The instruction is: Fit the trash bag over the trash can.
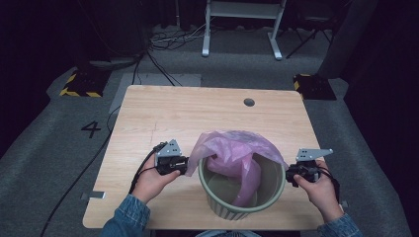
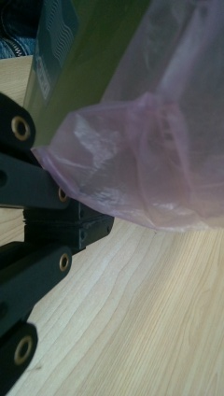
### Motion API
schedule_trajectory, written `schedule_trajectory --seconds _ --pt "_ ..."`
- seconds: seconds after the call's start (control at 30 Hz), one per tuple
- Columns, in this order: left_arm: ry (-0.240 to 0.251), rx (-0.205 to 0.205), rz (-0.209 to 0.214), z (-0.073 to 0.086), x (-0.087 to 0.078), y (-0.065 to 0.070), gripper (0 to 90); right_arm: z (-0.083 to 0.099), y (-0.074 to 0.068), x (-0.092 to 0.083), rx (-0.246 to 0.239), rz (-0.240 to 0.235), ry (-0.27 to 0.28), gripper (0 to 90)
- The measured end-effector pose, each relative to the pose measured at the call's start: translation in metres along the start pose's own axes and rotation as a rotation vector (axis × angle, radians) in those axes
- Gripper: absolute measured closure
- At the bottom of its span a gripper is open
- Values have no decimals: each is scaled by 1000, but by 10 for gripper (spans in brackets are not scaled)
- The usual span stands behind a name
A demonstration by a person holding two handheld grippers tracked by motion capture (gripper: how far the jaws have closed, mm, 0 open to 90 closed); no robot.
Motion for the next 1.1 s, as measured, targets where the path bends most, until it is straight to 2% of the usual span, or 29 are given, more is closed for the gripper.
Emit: schedule_trajectory --seconds 0.03,0.07,0.1,0.13,0.17,0.2,0.23,0.27,0.3,0.33,0.37,0.4,0.53,0.67,0.83,0.93,0.97,1.1 --pt "13 0 -5 0 -2 1 738 0 0 0 0 0 0 871" --pt "30 -1 -7 -1 -5 2 712 0 1 -2 -7 16 -2 807" --pt "48 -3 -10 -3 -9 3 655 -1 3 -5 -9 39 6 726" --pt "75 -1 -22 -6 -13 3 516 -4 7 -12 -9 84 36 606" --pt "99 3 -40 -8 -17 2 516 -4 7 -12 -9 84 36 606" --pt "136 -15 -71 -13 -26 0 443 -8 13 -23 -14 142 63 506" --pt "150 -26 -85 -16 -31 -1 424 -11 16 -29 -21 173 74 482" --pt "150 -26 -85 -16 -31 -1 404 -11 16 -29 -21 173 74 482" --pt "160 -27 -91 -18 -35 0 390 -16 22 -42 -33 225 95 446" --pt "172 -30 -91 -21 -40 1 390 -16 22 -42 -33 225 95 446" --pt "191 -27 -103 -25 -48 3 379 -23 25 -56 -36 261 119 424" --pt "198 -22 -112 -26 -53 4 371 -26 25 -62 -39 269 131 418" --pt "216 -19 -143 -27 -66 6 356 -37 18 -78 -55 271 172 410" --pt "247 -8 -132 -27 -82 18 343 -51 1 -91 -96 255 203 403" --pt "274 22 -117 -34 -94 31 329 -65 -9 -95 -125 248 218 384" --pt "293 45 -85 -39 -102 44 320 -81 -15 -95 -164 238 227 369" --pt "295 56 -78 -39 -102 48 320 -81 -15 -95 -164 238 227 369" --pt "260 99 -29 -33 -98 62 318 -90 -19 -85 -191 212 215 355"
Point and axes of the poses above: each handheld gripper's, and its own axes: x roughly forward along the jaws, z roughly out of its underside, y roughly to its right, the point moved 9 cm from there along x, roughly forward along the jaws, and after that the axes turned 15 degrees about -x, right-handed, at the moved point
